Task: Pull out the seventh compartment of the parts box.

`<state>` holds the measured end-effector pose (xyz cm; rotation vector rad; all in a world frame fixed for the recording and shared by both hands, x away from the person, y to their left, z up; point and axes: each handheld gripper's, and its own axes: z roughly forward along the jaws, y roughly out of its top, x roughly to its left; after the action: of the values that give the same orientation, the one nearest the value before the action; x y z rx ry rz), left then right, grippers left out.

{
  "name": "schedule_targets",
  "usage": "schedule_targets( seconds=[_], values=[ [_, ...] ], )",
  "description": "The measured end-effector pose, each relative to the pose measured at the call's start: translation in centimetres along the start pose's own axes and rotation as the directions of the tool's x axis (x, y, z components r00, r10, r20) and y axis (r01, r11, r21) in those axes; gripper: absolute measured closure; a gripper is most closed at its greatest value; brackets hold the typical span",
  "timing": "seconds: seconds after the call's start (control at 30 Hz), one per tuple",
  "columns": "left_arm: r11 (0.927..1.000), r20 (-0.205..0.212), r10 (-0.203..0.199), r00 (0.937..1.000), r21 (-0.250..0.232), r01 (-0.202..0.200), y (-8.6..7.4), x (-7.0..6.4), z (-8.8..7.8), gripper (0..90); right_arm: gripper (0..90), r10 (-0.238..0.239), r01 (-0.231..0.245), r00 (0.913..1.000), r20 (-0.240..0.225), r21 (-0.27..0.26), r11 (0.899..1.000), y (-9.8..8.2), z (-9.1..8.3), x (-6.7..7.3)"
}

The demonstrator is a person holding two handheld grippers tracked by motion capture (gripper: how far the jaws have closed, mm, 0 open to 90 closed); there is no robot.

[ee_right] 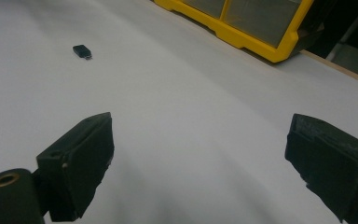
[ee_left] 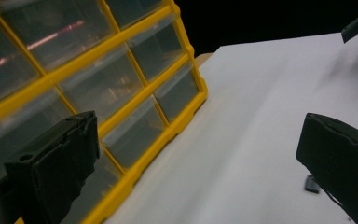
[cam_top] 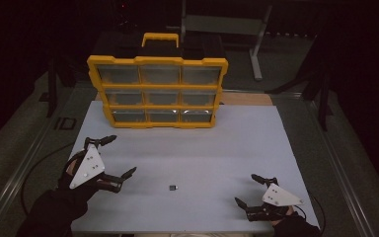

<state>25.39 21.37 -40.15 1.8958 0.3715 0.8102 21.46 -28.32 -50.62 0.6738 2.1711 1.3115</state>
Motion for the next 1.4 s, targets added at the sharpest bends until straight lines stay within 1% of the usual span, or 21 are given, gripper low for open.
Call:
schedule_targets(
  seconds=[0.07, 0.13, 0.2, 0.23, 0.27, 0.3, 0.33, 0.4, 0.6, 0.93, 1.0, 1.1, 1.13, 1.17, 1.23, 1.27, 1.33, 1.37, 1.4],
  values=[
    [0.9999, -0.008, 0.015, 0.9998, 0.000, -0.015, 0.4, 0.3, 0.3, 0.0, 7.8, 0.006, -0.006, 1.0000, 0.000, -0.002, 1.000, 0.0, 0.0, 0.0],
    [0.9995, -0.010, 0.033, 0.9994, 0.005, -0.033, 0.6, 0.6, 0.6, 0.0, 7.8, 0.002, -0.002, 1.0000, 0.001, -0.005, 1.000, 0.0, 0.0, 0.0],
    [0.9993, -0.008, 0.038, 0.9992, 0.001, -0.038, 0.8, 0.9, 1.0, 0.0, 7.8, 0.000, 0.000, 1.0000, 0.003, -0.006, 1.000, 0.0, 0.0, 0.0],
    [0.9991, -0.007, 0.041, 0.9991, 0.004, -0.041, 0.9, 0.9, 1.2, 0.0, 7.9, 0.003, -0.003, 1.0000, 0.002, -0.007, 1.000, 0.0, 0.0, 0.0],
    [0.9984, -0.007, 0.055, 0.9985, 0.010, -0.055, 1.0, 1.1, 1.4, 0.0, 7.8, 0.003, -0.003, 1.0000, 0.000, -0.007, 1.000, 0.1, 0.0, 0.0],
    [0.9984, -0.007, 0.055, 0.9985, 0.010, -0.055, 1.0, 1.1, 1.4, 0.0, 7.8, 0.003, -0.003, 1.0000, 0.000, -0.007, 1.000, 0.1, 0.0, 0.0],
    [0.9975, -0.007, 0.069, 0.9976, 0.019, -0.069, 1.1, 1.3, 1.8, 0.0, 7.9, 0.004, -0.004, 1.0000, 0.000, -0.007, 1.000, 0.1, 0.0, 0.0],
    [0.9964, -0.007, 0.080, 0.9967, 0.029, -0.080, 1.1, 1.5, 2.1, 0.0, 7.8, 0.004, -0.004, 1.0000, -0.001, -0.007, 1.000, 0.1, -0.1, 0.0],
    [0.9930, -0.010, 0.108, 0.9942, 0.051, -0.107, 1.4, 2.3, 2.9, 0.0, 7.9, 0.002, -0.002, 1.0000, -0.001, -0.008, 1.000, 0.1, 0.0, 0.0],
    [0.9882, -0.020, 0.129, 0.9914, 0.085, -0.127, 1.4, 3.6, 4.2, 0.0, 7.9, 0.005, -0.005, 1.0000, -0.001, -0.006, 1.000, 0.0, 0.0, 0.0],
    [0.9879, -0.015, 0.128, 0.9916, 0.090, -0.126, 1.3, 3.8, 4.6, 0.0, 7.9, 0.004, -0.004, 1.0000, 0.000, -0.005, 1.000, 0.0, 0.0, 0.0],
    [0.9849, -0.013, 0.137, 0.9904, 0.108, -0.135, 1.1, 4.1, 5.1, 0.0, 7.9, 0.005, -0.005, 1.0000, -0.002, -0.004, 1.000, 0.0, 0.0, 0.1],
    [0.9835, -0.020, 0.144, 0.9893, 0.114, -0.141, 1.0, 4.2, 5.3, 0.0, 7.9, 0.005, -0.005, 1.0000, -0.002, -0.003, 1.000, 0.0, 0.0, 0.1],
    [0.9824, -0.014, 0.146, 0.9892, 0.120, -0.143, 0.9, 4.4, 5.5, 0.0, 7.8, 0.005, -0.005, 1.0000, -0.002, -0.003, 1.000, 0.0, 0.0, 0.1],
    [0.9813, -0.016, 0.149, 0.9887, 0.126, -0.146, 0.7, 4.5, 5.9, 0.0, 7.9, 0.005, -0.005, 1.0000, -0.002, -0.004, 1.000, 0.0, 0.0, 0.1],
    [0.9812, -0.012, 0.145, 0.9893, 0.130, -0.142, 0.6, 4.6, 6.1, 0.0, 7.9, 0.004, -0.004, 1.0000, -0.002, -0.003, 1.000, 0.0, 0.0, 0.1],
    [0.9805, -0.017, 0.148, 0.9888, 0.133, -0.145, 0.5, 4.6, 6.3, 0.0, 7.9, -0.001, 0.001, 1.0000, -0.003, -0.002, 1.000, 0.0, -0.1, 0.0],
    [0.9789, -0.014, 0.151, 0.9884, 0.141, -0.148, 0.3, 4.8, 6.7, 0.0, 7.9, -0.002, 0.002, 1.0000, -0.003, -0.001, 1.000, 0.0, -0.1, 0.0],
    [0.9776, -0.019, 0.156, 0.9875, 0.146, -0.152, 0.2, 4.8, 6.9, 0.0, 7.8, -0.002, 0.002, 1.0000, -0.002, 0.000, 1.000, 0.0, -0.1, 0.0]
  ],
)
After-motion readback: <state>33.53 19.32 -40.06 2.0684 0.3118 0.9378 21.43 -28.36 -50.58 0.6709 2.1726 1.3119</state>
